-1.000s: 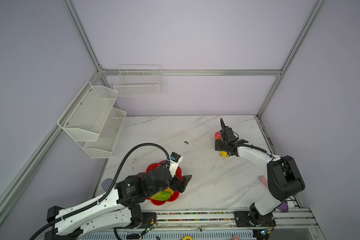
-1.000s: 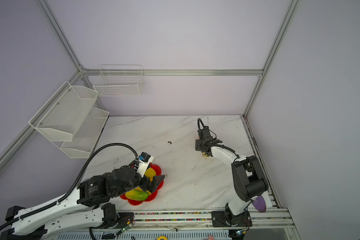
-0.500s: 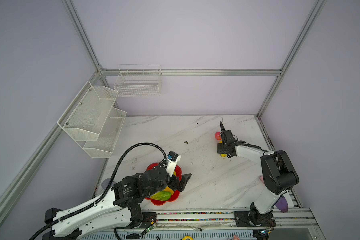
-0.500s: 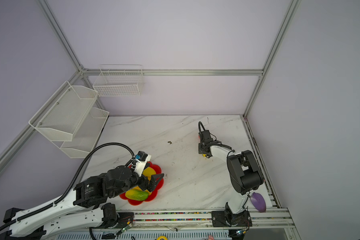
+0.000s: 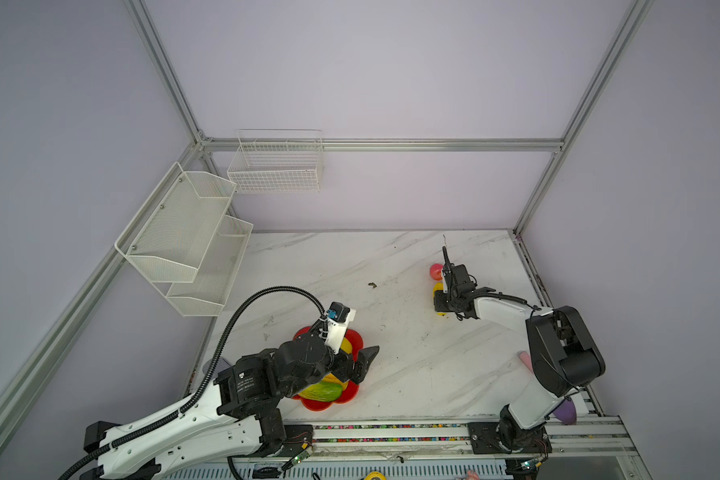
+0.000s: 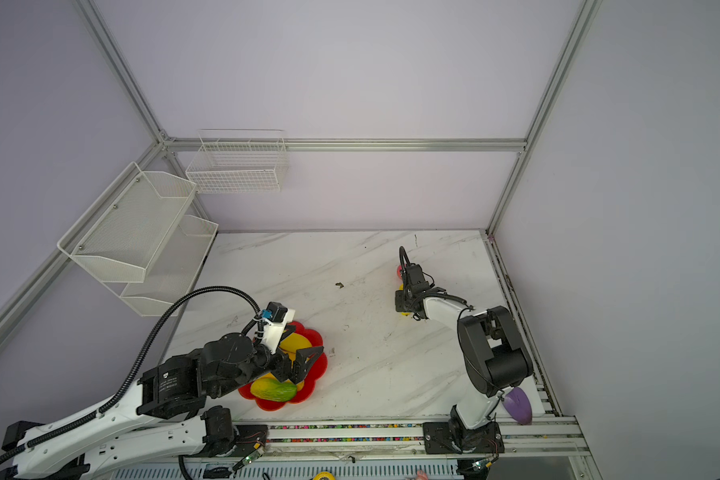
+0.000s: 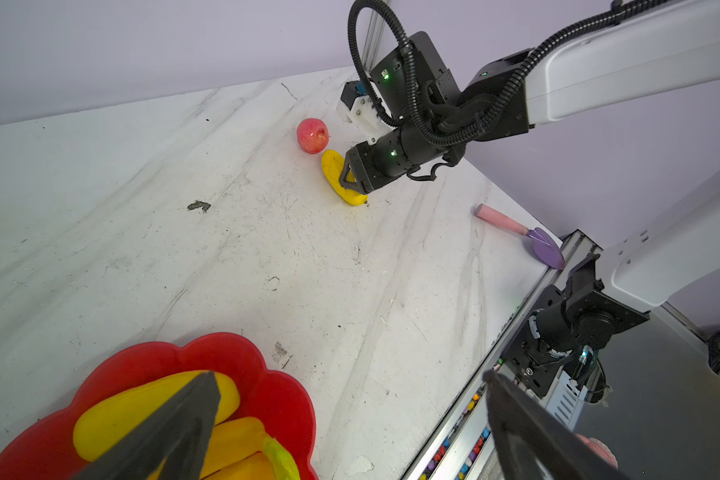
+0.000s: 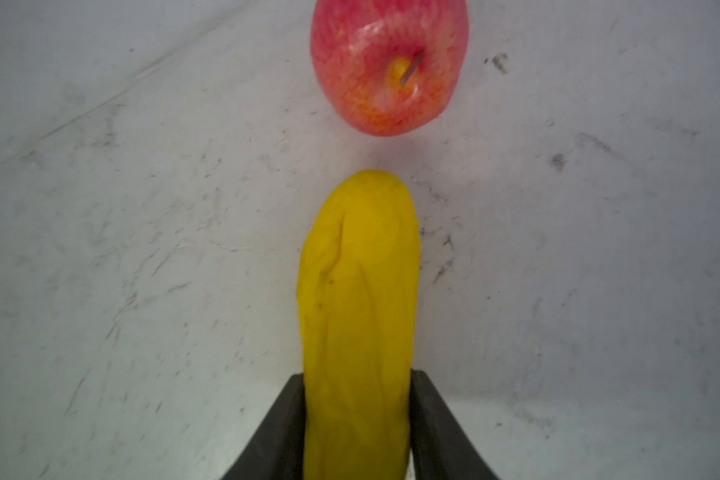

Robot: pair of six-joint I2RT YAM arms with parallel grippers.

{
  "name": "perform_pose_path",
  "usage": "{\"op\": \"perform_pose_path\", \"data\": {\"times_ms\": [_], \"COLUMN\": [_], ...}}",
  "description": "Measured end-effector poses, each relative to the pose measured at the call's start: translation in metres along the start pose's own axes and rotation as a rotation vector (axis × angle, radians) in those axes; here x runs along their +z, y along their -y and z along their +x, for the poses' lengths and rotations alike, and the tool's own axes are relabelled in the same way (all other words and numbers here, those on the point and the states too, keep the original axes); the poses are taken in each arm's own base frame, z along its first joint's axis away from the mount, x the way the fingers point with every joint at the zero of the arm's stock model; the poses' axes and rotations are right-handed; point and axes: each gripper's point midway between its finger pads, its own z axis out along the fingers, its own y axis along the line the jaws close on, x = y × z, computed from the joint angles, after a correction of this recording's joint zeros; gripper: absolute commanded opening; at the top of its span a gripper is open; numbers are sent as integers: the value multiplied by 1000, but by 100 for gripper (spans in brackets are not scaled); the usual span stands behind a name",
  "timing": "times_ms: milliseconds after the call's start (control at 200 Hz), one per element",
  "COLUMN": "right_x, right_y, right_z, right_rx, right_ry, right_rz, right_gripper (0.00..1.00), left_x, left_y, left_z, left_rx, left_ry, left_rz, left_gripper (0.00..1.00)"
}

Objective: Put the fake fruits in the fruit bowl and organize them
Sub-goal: 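Reach the right gripper to the yellow lemon-shaped fruit and grasp it, then carry the yellow fruit into the bowl and release it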

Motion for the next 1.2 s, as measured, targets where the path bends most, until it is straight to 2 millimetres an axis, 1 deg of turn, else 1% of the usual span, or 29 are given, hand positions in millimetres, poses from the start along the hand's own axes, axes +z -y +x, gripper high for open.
{"op": "perform_pose_path", "data": {"times_ms": [55, 125, 185, 270, 340, 405, 475, 545, 605, 695, 795, 960, 1085, 1195], "right_x": [-15, -39, -63, -91, -106, -115, -120, -121, -120, -119, -120, -117, -112, -106], "right_y": [-14, -41, -71, -118, -154, -181, -205, -223, -235, -245, -251, -259, -268, -271], "right_z": [-1, -10, -17, -15, -4, 12, 31, 50, 64, 78, 87, 95, 105, 115], "right_rx": [-18, -44, -60, -91, -114, -137, -163, -188, -206, -219, -225, -229, -244, -252], "right_ry": [24, 80, 133, 170, 162, 131, 91, 45, 9, -27, -49, -71, -97, -122], "right_rz": [-42, -116, -207, -351, -460, -536, -594, -627, -642, -658, -669, -673, -673, -665], "right_gripper": [40, 40, 40, 40, 40, 40, 40, 40, 40, 40, 40, 40, 40, 41], "left_x": [-1, -3, -3, -3, -2, -2, -3, -3, -5, -8, -11, -14, -17, -20], "left_y": [-1, -3, -4, -5, -5, -5, -5, -6, -7, -8, -10, -15, -18, -20], "left_z": [-1, -3, -3, -3, -3, -3, -2, -2, -2, -2, -2, 4, 5, 5], "left_rx": [-2, -4, -5, -5, -6, -8, -13, -19, -22, -24, -29, -29, -31, -39], "left_ry": [7, 14, 16, 17, 16, 15, 14, 14, 14, 18, 21, 13, 16, 24], "left_rz": [-4, -9, -14, -19, -22, -22, -22, -23, -25, -24, -28, -43, -46, -48], "left_gripper": [100, 100, 100, 100, 100, 100, 100, 100, 100, 100, 100, 100, 100, 100]}}
